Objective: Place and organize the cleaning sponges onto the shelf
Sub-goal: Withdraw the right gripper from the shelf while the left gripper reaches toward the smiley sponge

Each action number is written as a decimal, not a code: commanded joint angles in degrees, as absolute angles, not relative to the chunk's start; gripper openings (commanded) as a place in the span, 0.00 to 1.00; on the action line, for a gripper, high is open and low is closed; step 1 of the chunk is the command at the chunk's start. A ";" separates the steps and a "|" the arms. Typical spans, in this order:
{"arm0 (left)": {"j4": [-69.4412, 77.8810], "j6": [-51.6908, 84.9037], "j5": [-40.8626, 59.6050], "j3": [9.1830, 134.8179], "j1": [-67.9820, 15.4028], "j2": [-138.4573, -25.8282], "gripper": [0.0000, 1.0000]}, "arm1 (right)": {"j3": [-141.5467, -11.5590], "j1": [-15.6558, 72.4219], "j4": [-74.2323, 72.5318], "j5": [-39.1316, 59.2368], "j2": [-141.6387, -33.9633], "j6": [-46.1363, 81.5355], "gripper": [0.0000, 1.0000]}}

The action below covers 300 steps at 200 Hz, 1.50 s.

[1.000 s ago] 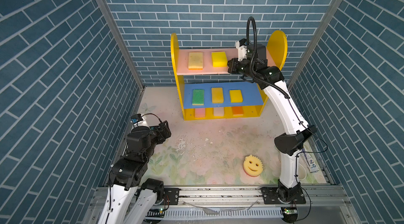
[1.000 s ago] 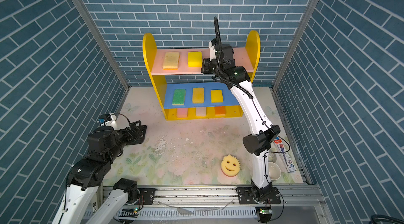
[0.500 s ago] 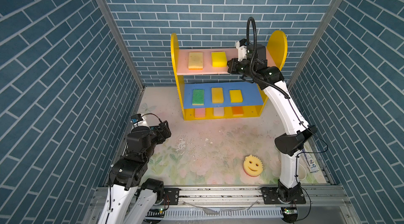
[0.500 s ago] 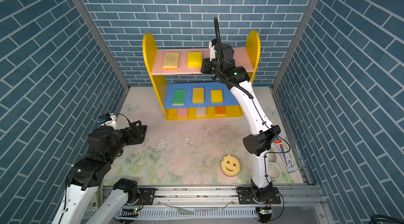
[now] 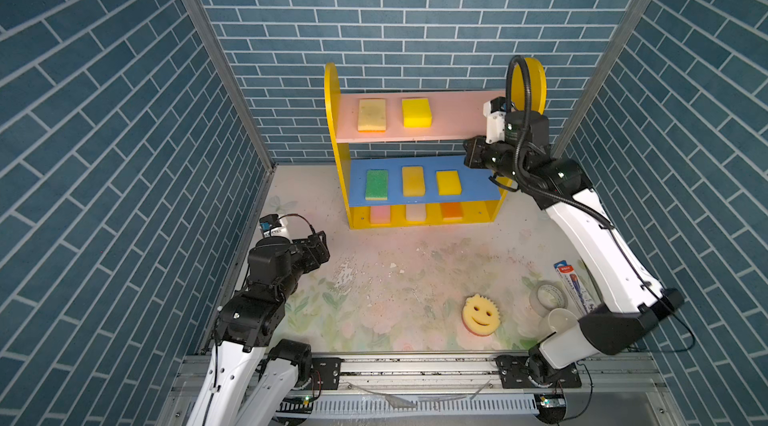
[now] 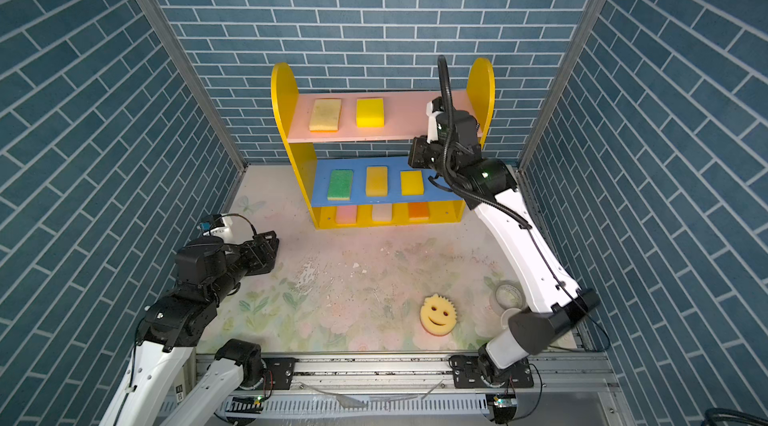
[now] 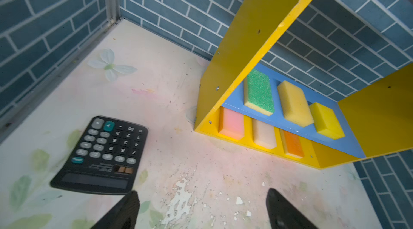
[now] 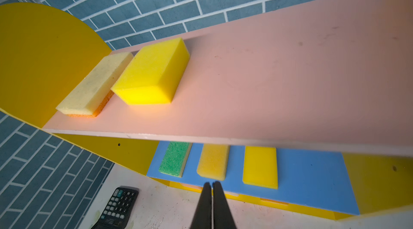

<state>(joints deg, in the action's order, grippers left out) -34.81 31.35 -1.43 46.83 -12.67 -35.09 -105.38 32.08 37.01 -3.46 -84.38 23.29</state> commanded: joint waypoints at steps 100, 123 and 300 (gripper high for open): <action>-22.44 34.10 1.55 40.35 -41.28 -53.50 0.83 | -72.12 32.02 51.60 -10.20 -58.66 37.71 0.28; -21.69 31.44 3.42 43.90 -45.87 -61.42 0.82 | -67.78 31.99 55.45 -7.74 -56.97 41.12 0.35; -22.79 21.80 13.42 66.96 -63.33 -100.19 0.87 | -60.64 31.99 60.11 -17.12 -47.00 46.06 0.45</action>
<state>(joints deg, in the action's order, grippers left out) -20.97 24.14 11.35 64.40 -61.43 -97.56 -59.88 32.08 58.72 -14.79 -45.95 46.48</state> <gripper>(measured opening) 0.867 0.445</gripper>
